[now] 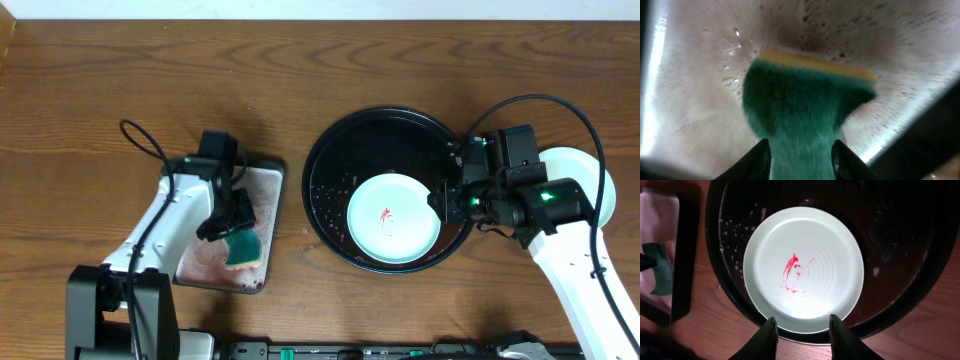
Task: Clean dirty plates on tray and stack at the side
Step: 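Carry the sponge onto the pale-blue plate and scrub it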
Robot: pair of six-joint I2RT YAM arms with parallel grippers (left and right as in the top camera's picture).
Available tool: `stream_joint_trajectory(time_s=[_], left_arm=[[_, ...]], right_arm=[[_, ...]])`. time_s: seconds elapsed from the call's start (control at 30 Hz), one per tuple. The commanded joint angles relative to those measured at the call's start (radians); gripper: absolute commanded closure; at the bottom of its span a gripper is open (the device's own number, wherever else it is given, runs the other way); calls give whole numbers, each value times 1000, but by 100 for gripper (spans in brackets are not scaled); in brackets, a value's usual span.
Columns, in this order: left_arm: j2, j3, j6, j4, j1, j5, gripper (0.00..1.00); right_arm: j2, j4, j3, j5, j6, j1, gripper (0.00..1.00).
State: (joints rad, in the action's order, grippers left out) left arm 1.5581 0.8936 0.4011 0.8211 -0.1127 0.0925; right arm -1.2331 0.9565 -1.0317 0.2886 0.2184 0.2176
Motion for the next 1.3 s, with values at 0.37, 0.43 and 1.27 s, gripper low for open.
stream_joint_trajectory(time_s=[0.37, 0.43, 1.27], left_arm=[[8, -60, 35, -37, 3, 27, 93], [7, 20, 7, 43, 3, 27, 93], [39, 380, 246, -66, -522, 208, 93]], right_arm=[[-39, 3, 2, -103, 40, 4, 70], [-80, 8, 3, -100, 43, 4, 71], [-622, -116, 5, 38, -61, -124, 99]])
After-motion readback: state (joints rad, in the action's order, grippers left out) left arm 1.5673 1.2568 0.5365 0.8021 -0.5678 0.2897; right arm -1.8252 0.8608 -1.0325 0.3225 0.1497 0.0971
